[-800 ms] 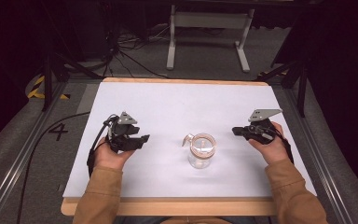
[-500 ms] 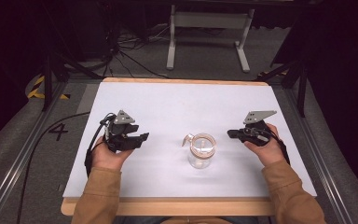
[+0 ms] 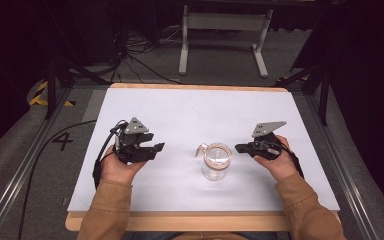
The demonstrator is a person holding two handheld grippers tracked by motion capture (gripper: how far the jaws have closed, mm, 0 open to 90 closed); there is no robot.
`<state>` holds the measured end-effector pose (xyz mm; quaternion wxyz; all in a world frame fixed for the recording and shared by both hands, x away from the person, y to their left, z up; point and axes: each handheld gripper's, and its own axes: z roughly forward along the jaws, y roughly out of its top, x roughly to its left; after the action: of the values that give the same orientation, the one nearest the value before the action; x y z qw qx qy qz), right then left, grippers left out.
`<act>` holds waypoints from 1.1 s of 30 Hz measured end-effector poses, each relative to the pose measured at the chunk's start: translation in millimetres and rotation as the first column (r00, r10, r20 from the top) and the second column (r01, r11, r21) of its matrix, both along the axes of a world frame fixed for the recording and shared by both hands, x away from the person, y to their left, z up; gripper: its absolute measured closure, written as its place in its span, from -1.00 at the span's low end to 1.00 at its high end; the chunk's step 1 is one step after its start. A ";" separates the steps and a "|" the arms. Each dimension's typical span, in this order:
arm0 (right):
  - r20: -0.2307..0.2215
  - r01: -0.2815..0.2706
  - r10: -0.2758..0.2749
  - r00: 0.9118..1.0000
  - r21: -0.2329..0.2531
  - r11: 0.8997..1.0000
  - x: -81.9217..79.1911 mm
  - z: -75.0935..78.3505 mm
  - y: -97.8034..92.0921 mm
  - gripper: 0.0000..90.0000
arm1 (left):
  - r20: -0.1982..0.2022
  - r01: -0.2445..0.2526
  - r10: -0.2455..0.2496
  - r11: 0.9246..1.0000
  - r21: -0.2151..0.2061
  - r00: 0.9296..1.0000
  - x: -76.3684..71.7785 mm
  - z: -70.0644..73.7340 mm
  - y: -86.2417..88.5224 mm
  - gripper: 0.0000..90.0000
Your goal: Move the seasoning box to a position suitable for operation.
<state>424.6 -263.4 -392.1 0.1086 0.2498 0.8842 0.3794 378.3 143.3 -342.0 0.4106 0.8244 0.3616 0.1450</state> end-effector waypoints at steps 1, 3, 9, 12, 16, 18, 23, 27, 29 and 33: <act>-0.005 -0.010 0.010 1.000 -0.007 1.000 0.3 -2.3 2.7 0.98 | 0.000 0.002 -0.002 1.000 0.000 1.000 0.3 -0.1 -0.2 0.10; -0.010 -0.014 0.014 1.000 -0.012 1.000 0.2 -4.1 4.8 0.98 | -0.003 0.002 -0.002 1.000 0.000 1.000 0.3 -0.2 -0.6 0.10; -0.038 -0.052 0.051 0.998 -0.029 0.998 -2.1 -10.3 16.2 0.99 | -0.005 0.002 -0.002 1.000 0.002 1.000 0.4 -0.4 -0.9 0.09; -0.053 -0.089 0.087 0.995 -0.033 0.995 -4.9 -11.4 22.7 0.99 | -0.005 0.003 -0.003 1.000 0.002 1.000 0.2 0.0 -1.1 0.09; -0.056 -0.093 0.090 0.994 -0.058 0.994 -6.7 -11.8 25.8 1.00 | -0.003 0.005 -0.005 1.000 0.004 1.000 0.8 0.0 -1.0 0.09; -0.064 -0.095 0.091 0.994 -0.058 0.994 -6.9 -12.3 25.5 1.00 | -0.007 0.009 -0.009 1.000 0.003 1.000 1.9 -0.5 -1.8 0.09; -0.074 -0.097 0.092 0.993 -0.068 0.993 -9.1 -12.9 25.5 1.00 | -0.017 0.017 -0.017 1.000 0.009 1.000 4.0 -1.0 -4.9 0.09; -0.079 -0.102 0.095 0.992 -0.078 0.992 -12.2 -13.8 25.6 1.00 | -0.011 0.031 -0.031 0.999 0.012 0.999 8.2 -1.7 -9.5 0.09; -0.087 -0.110 0.103 0.991 -0.079 0.991 -14.7 -14.5 26.9 1.00 | -0.011 0.031 -0.031 0.999 0.012 0.999 8.2 -1.7 -9.5 0.09; -0.090 -0.127 0.119 0.989 -0.090 0.988 -20.7 -16.2 32.2 1.00 | -0.023 0.047 -0.047 0.999 0.012 0.999 12.1 -2.1 -15.6 0.09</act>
<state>404.0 -231.2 -408.3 0.0592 0.2048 0.9189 0.3319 390.4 127.7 -344.1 0.4047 0.8368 0.3458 0.1280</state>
